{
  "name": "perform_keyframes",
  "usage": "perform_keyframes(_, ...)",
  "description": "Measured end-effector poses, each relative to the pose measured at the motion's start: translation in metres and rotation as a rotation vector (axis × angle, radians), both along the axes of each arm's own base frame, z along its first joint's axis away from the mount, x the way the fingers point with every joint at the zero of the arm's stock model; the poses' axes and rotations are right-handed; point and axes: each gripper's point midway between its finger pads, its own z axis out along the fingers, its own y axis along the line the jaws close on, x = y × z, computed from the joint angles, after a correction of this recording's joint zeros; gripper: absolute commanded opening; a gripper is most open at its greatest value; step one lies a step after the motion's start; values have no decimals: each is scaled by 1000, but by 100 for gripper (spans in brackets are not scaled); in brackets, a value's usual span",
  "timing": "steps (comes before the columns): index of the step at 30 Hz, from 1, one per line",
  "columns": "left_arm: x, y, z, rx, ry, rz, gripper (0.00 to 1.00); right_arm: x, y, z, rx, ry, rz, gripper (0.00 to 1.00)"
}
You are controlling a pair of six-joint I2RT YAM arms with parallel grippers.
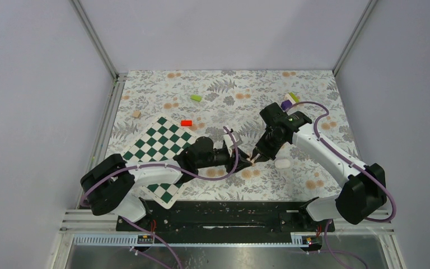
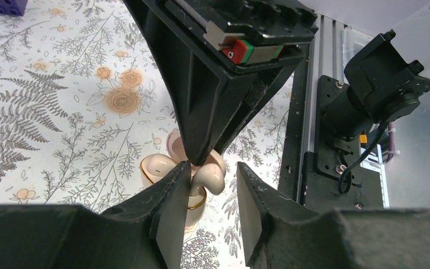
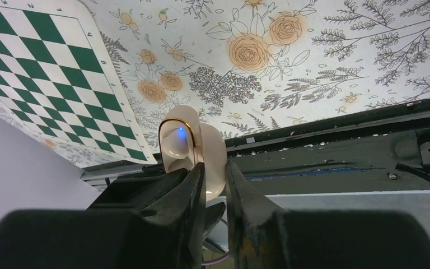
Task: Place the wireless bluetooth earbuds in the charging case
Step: Insert the right earbud into the right side groove of the charging case.
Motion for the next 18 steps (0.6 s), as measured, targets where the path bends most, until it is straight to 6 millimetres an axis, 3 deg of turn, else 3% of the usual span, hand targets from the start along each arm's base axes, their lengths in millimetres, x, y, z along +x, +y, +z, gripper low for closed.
perform_keyframes(10, -2, 0, -2, 7, 15, -6, 54, 2, 1, 1, 7, -9, 0, 0)
perform_keyframes(11, -2, 0, -1, 6, 15, -6, 58, 3, 2, 1, 8, -11, 0, 0)
perform_keyframes(12, -3, 0, -1, 5, 17, -6, 82, 3, 2, 1, 10, -14, 0, 0)
perform_keyframes(13, -3, 1, 1, 3, 20, -5, 95, 4, 2, 1, 12, -17, 0, 0)
perform_keyframes(18, -3, 8, 14, -25, 31, 15, 99, 7, 4, 2, 19, -28, 0, 0)
